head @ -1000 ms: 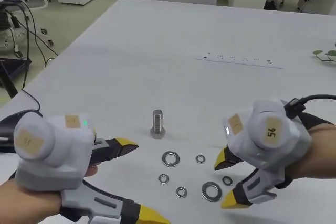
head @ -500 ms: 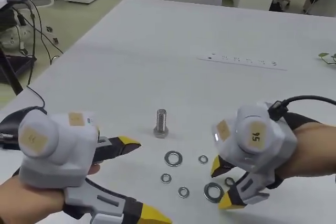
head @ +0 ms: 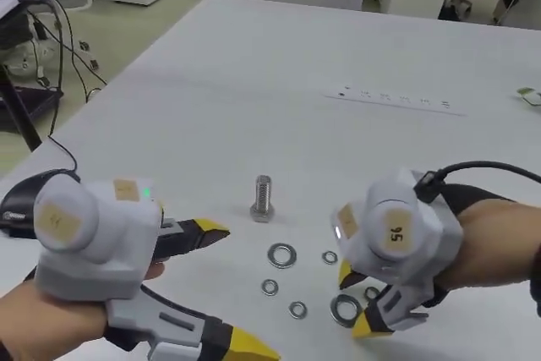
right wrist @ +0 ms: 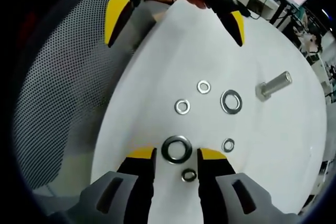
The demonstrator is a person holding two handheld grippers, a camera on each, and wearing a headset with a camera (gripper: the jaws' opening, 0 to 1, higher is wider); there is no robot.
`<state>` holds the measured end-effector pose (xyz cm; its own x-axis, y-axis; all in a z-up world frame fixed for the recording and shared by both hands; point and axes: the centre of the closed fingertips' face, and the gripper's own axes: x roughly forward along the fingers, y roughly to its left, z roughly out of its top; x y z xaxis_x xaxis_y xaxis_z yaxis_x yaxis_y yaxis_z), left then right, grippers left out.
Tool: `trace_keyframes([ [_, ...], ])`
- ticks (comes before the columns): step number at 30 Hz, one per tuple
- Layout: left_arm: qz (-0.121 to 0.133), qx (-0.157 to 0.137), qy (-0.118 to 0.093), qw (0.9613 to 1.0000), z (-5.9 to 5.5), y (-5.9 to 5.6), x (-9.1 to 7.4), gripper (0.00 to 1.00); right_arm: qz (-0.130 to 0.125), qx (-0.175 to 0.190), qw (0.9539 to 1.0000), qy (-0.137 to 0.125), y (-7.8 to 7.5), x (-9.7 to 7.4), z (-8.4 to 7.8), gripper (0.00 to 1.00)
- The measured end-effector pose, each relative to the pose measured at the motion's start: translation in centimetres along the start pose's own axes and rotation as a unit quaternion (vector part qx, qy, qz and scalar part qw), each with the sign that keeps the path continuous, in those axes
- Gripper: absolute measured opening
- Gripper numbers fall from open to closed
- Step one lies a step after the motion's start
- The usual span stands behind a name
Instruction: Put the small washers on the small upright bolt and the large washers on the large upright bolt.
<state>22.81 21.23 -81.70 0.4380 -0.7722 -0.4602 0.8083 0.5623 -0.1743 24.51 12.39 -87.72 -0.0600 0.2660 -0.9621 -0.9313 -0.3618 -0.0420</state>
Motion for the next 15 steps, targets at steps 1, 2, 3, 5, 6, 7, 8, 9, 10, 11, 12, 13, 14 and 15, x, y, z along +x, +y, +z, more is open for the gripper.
trace_keyframes([
  [1, 0.000, 0.000, 0.000, 1.0000, -0.01, 0.03, -0.01, 0.95, 0.001, 0.001, 1.0000, 0.000, 0.01, 0.00, 0.02, 0.33],
  [2, 0.001, 0.000, 0.000, 1.0000, -0.04, 0.07, -0.04, 0.95, 0.001, 0.001, 1.0000, 0.001, 0.01, 0.01, 0.03, 0.33],
  [3, 0.001, 0.000, 0.000, 1.0000, -0.04, 0.08, -0.05, 0.95, 0.002, 0.001, 1.0000, 0.002, 0.04, 0.01, 0.03, 0.33],
  [5, 0.001, 0.000, 0.000, 1.0000, 0.02, 0.06, -0.07, 0.95, 0.004, 0.002, 1.0000, 0.003, 0.04, 0.02, 0.03, 0.32],
  [6, 0.001, 0.000, -0.001, 1.0000, 0.04, 0.04, -0.08, 0.95, 0.005, 0.002, 1.0000, 0.004, 0.07, 0.02, 0.03, 0.32],
  [7, 0.000, 0.000, -0.001, 1.0000, 0.05, 0.04, -0.09, 0.95, 0.006, 0.002, 1.0000, 0.005, 0.11, 0.03, 0.05, 0.32],
  [8, 0.000, 0.000, -0.001, 1.0000, 0.06, 0.03, -0.09, 0.95, 0.007, 0.003, 1.0000, 0.006, 0.10, 0.03, 0.05, 0.32],
  [9, 0.000, -0.001, -0.002, 1.0000, 0.08, 0.01, -0.10, 0.95, 0.007, 0.003, 0.9999, 0.007, 0.11, 0.03, 0.05, 0.32],
  [10, 0.000, -0.001, -0.002, 1.0000, 0.08, 0.00, -0.11, 0.95, 0.007, 0.004, 0.9999, 0.008, 0.12, 0.03, 0.05, 0.32],
  [11, 0.000, 0.000, -0.001, 1.0000, 0.07, -0.01, -0.12, 0.95, 0.009, 0.004, 0.9999, 0.008, 0.11, 0.05, 0.06, 0.32],
  [12, -0.001, 0.000, -0.001, 1.0000, 0.04, -0.01, -0.12, 0.95, 0.010, 0.007, 0.9999, 0.009, 0.13, 0.05, 0.05, 0.32],
  [13, -0.001, 0.000, 0.000, 1.0000, 0.01, -0.02, -0.14, 0.95, 0.012, 0.010, 0.9998, 0.009, 0.11, 0.07, 0.01, 0.32],
  [14, -0.001, 0.000, 0.000, 1.0000, 0.01, -0.02, -0.15, 0.95, 0.014, 0.012, 0.9998, 0.009, 0.14, 0.07, -0.01, 0.31],
  [15, -0.001, 0.000, 0.000, 1.0000, 0.03, 0.00, -0.18, 0.95, 0.014, 0.012, 0.9998, 0.009, 0.10, 0.08, -0.01, 0.31],
])
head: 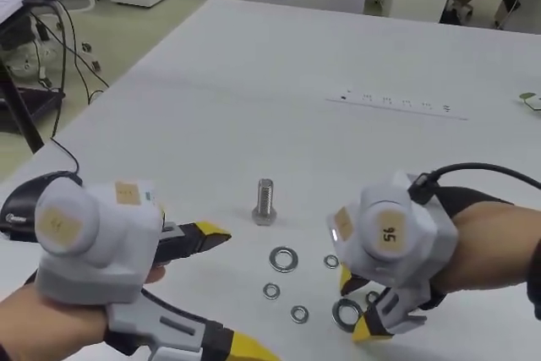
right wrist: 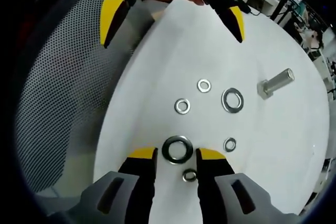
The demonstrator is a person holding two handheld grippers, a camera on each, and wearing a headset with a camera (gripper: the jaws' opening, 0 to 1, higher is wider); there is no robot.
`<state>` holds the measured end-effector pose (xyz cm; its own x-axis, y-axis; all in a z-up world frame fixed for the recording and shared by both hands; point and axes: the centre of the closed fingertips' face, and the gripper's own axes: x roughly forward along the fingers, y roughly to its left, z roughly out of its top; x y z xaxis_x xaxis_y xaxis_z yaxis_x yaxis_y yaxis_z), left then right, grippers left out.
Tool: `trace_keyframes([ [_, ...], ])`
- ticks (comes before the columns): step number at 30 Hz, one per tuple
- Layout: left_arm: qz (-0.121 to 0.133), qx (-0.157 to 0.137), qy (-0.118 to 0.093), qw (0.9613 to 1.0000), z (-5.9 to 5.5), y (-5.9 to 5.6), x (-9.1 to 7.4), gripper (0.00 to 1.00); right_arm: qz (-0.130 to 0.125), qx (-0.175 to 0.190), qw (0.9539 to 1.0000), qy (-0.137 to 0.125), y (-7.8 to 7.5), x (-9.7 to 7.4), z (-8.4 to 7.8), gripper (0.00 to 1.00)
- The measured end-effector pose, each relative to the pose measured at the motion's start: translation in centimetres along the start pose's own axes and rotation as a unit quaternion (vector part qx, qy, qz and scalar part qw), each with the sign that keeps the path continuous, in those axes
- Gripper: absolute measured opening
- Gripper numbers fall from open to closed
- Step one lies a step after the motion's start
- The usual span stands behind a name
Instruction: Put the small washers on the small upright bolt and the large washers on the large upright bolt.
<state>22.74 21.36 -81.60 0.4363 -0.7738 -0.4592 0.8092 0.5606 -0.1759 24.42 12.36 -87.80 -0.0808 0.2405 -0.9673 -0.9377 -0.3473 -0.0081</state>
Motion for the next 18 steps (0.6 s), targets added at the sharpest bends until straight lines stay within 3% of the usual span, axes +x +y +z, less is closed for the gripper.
trace_keyframes([
  [18, 0.005, 0.000, -0.003, 1.0000, 0.22, 0.23, 0.14, 0.94, 0.000, -0.005, 0.9998, 0.018, 0.04, 0.07, -0.19, 0.24],
])
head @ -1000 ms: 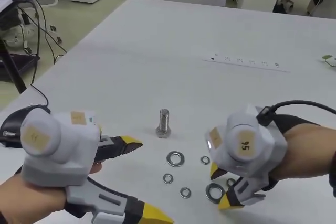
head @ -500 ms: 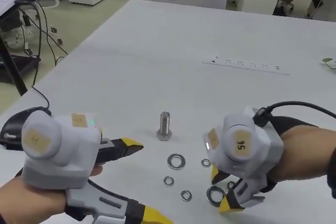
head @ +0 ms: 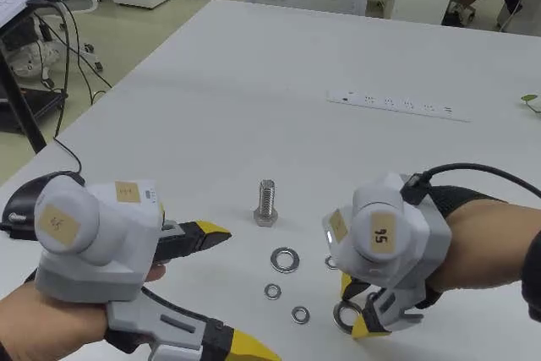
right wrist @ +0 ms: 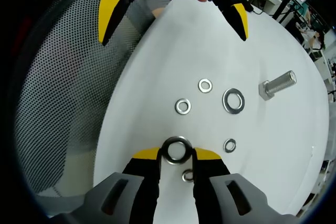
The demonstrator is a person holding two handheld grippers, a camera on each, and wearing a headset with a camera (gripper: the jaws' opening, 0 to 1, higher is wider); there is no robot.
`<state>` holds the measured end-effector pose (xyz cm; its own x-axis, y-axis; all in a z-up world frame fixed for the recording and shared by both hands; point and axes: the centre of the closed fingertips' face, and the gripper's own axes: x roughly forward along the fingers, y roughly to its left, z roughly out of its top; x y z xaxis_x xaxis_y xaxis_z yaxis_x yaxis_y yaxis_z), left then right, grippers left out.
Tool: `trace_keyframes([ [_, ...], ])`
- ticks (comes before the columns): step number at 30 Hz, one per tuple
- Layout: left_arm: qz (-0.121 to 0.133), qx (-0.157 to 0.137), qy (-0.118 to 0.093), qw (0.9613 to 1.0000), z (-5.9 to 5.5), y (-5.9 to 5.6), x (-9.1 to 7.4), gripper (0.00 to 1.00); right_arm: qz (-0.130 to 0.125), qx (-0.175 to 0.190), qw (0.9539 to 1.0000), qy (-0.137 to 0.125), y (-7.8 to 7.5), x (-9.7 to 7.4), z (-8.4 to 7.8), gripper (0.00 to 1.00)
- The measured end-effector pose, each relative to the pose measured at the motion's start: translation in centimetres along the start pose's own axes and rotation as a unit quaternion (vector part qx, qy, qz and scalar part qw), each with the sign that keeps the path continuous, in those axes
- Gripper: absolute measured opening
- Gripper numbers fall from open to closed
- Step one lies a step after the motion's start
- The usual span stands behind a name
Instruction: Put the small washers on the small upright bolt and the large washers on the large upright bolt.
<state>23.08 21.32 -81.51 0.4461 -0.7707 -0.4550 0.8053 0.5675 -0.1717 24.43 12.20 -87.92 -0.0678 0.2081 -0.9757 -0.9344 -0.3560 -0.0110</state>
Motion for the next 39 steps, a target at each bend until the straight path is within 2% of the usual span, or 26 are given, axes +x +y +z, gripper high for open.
trace_keyframes([
  [6, -0.003, 0.001, 0.000, 1.0000, 0.1, -0.3, 0.3, 0.94, 0.000, 0.006, 1.0000, 0.007, -0.1, 0.0, 0.0, 0.22],
  [11, -0.003, 0.003, -0.001, 1.0000, 0.1, -0.4, 0.3, 0.94, 0.003, 0.018, 0.9998, -0.004, -0.2, 0.0, 0.1, 0.22],
  [16, -0.001, 0.001, -0.003, 1.0000, 0.0, -0.3, 0.2, 0.95, 0.002, 0.015, 0.9999, -0.002, -0.1, -0.1, 0.3, 0.22],
  [30, -0.001, -0.001, -0.008, 1.0000, 0.0, -0.3, 0.1, 0.95, -0.007, 0.037, 0.9990, -0.024, -1.0, -2.6, 1.4, 0.22],
  [39, 0.005, -0.001, -0.014, 0.9999, 0.3, -0.2, -0.2, 0.95, -0.032, 0.038, 0.9980, -0.040, -2.9, -5.6, 2.5, 0.22],
])
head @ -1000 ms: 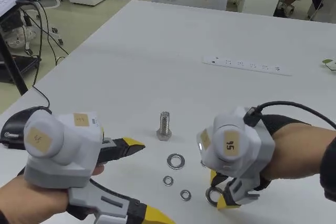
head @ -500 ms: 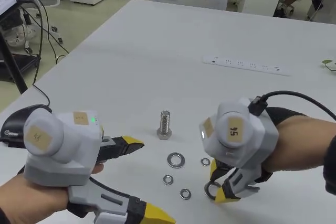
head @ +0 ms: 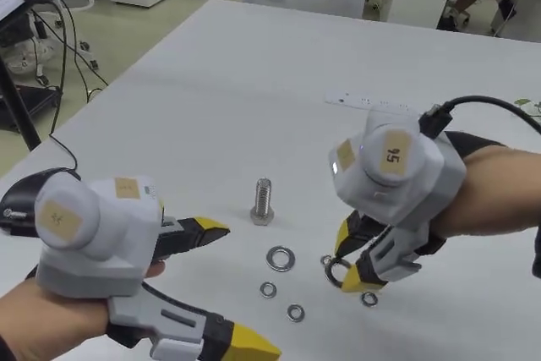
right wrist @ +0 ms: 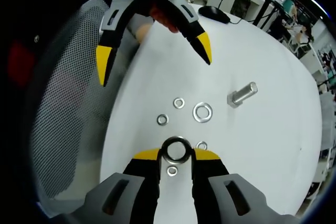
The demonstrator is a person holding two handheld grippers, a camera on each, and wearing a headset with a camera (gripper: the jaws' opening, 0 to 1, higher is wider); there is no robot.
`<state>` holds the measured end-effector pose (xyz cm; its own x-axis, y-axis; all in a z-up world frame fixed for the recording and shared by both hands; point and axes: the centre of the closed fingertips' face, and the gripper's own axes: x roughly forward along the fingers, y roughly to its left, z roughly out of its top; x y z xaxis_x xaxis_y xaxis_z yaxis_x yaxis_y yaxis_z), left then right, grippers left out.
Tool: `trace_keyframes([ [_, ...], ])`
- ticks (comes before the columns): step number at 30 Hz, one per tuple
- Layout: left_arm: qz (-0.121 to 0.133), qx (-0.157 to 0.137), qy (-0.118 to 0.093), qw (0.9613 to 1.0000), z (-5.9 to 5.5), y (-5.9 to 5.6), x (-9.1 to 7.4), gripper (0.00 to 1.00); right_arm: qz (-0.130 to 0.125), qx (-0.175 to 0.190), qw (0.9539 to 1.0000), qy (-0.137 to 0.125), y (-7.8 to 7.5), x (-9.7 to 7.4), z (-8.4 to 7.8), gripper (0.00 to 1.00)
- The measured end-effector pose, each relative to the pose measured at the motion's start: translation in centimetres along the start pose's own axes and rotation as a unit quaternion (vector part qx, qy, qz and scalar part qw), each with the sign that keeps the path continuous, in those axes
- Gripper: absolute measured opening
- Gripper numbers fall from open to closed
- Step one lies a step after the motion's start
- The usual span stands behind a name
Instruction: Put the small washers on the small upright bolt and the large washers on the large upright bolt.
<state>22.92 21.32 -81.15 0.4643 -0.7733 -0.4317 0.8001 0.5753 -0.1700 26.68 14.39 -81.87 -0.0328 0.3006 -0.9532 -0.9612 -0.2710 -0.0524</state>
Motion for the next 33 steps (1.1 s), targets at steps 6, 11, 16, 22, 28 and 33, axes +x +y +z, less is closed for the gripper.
trace_keyframes([
  [6, 0.006, -0.001, -0.004, 1.0000, 0.1, 0.2, -0.3, 0.95, -0.015, -0.003, 0.9999, -0.005, -1.3, -1.0, 0.8, 0.22],
  [11, 0.016, -0.003, -0.010, 0.9998, 0.4, 0.6, -0.6, 0.95, -0.025, -0.006, 0.9996, -0.010, -2.5, -1.8, 1.4, 0.22],
  [16, 0.025, -0.004, -0.015, 0.9996, 0.6, 1.1, -0.8, 0.95, -0.030, -0.012, 0.9994, -0.012, -3.3, -2.3, 2.0, 0.22],
  [22, 0.041, -0.008, -0.024, 0.9988, 0.9, 1.8, -1.3, 0.95, -0.035, -0.025, 0.9990, -0.012, -4.6, -2.8, 3.0, 0.22],
  [28, 0.059, -0.010, -0.033, 0.9977, 1.2, 2.5, -1.9, 0.95, -0.035, -0.037, 0.9986, -0.011, -5.6, -2.8, 3.9, 0.22],
  [33, 0.073, -0.012, -0.041, 0.9964, 1.4, 3.1, -2.4, 0.95, -0.032, -0.045, 0.9984, -0.009, -6.1, -3.0, 4.7, 0.23],
])
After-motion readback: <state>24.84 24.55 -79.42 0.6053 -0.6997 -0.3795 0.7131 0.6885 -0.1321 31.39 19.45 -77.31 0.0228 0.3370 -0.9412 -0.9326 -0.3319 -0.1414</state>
